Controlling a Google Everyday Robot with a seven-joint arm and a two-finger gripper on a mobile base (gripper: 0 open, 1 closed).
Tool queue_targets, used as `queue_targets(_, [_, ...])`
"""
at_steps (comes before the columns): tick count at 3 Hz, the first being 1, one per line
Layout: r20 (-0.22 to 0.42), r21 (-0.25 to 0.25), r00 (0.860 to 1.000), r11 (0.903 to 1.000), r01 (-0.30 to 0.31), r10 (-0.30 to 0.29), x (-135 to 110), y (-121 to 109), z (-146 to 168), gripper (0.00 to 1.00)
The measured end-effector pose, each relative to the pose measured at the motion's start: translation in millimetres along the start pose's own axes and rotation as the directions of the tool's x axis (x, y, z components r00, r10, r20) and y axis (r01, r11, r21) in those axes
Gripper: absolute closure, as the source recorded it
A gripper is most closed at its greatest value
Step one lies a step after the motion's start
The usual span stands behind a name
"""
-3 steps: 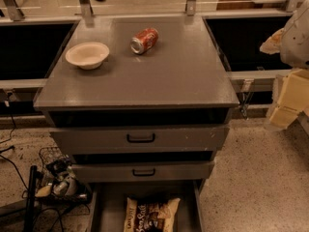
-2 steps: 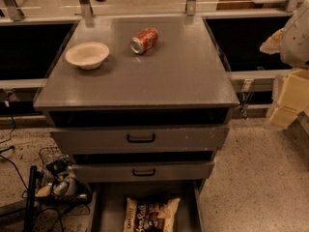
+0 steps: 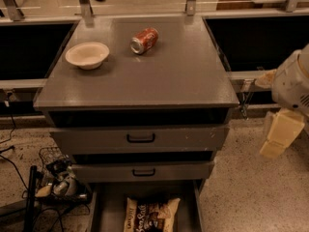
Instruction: Pick brown chip bag from bottom drawer and place on counter
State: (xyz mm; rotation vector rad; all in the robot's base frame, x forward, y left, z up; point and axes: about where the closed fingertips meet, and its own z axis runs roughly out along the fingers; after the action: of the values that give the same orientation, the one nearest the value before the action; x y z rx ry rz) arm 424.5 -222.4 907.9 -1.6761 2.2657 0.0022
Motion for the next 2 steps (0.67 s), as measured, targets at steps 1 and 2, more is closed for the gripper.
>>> queue_targets(1, [-0.005,-0.031,1.000,0.9995,-0.008,0.008,17,14,43,0.00])
queue_targets(2, [0.006,-0.129,1.000,0.9916,0.004,-0.003,24,25,81,0.00])
